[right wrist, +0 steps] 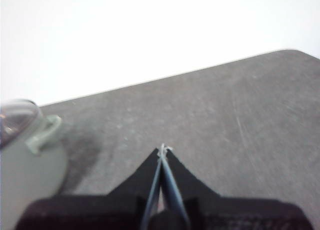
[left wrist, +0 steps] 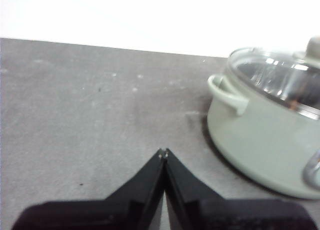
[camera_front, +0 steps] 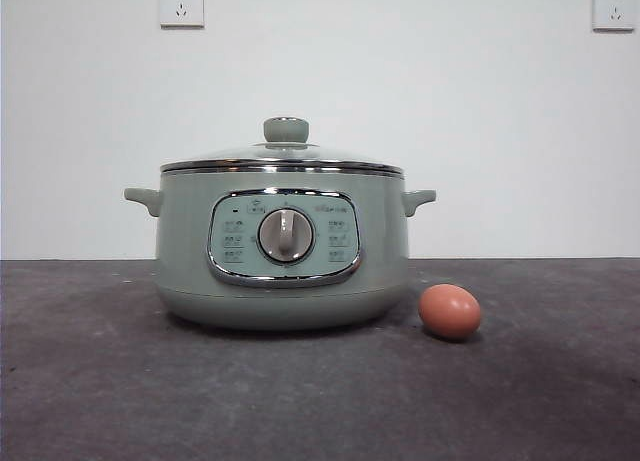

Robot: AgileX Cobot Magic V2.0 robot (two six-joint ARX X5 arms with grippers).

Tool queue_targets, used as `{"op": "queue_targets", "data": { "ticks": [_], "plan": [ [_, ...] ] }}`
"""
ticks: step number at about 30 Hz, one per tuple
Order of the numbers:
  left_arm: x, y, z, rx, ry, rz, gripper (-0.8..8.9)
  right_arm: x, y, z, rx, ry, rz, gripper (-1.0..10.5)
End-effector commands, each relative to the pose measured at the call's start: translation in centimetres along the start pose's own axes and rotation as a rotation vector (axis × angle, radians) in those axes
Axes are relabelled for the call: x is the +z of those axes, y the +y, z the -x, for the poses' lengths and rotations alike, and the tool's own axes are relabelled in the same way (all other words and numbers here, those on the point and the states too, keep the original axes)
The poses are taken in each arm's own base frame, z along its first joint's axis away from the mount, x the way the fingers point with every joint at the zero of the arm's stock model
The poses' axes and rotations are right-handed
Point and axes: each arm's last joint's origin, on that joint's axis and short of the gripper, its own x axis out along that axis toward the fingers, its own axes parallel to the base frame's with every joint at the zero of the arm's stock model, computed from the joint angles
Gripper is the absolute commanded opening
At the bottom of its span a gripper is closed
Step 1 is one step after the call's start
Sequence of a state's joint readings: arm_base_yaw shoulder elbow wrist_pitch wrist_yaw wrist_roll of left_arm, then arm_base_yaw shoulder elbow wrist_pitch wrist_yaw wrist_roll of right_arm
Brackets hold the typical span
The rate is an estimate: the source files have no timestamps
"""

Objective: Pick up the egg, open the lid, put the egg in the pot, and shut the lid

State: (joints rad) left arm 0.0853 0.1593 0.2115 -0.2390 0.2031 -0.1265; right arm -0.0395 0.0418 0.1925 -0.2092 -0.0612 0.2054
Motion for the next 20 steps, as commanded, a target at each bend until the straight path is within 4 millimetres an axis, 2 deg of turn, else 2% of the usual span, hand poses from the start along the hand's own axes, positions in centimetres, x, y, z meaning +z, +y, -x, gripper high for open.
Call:
{"op": "queue_targets", "data": {
  "ticks": [1, 12, 20],
  "plan": [
    [1.5, -0.3, 0.3, -0.033, 0.007, 0.024, -0.07, 1.5, 0.4, 0.3, 0.020, 0.005, -0.036, -0.1],
    [8.4, -2.0, 1.1, -0.233, 0.121, 0.045, -0.07, 8.5, 2.3, 0.9, 0.144, 0.190, 0.051, -0.1],
    [12.9, -3.0, 2.3, -0.322, 0.234, -0.017, -0.07, 13.6, 3.7, 0.8, 0.242, 0.356, 0.101, -0.1]
  ]
}}
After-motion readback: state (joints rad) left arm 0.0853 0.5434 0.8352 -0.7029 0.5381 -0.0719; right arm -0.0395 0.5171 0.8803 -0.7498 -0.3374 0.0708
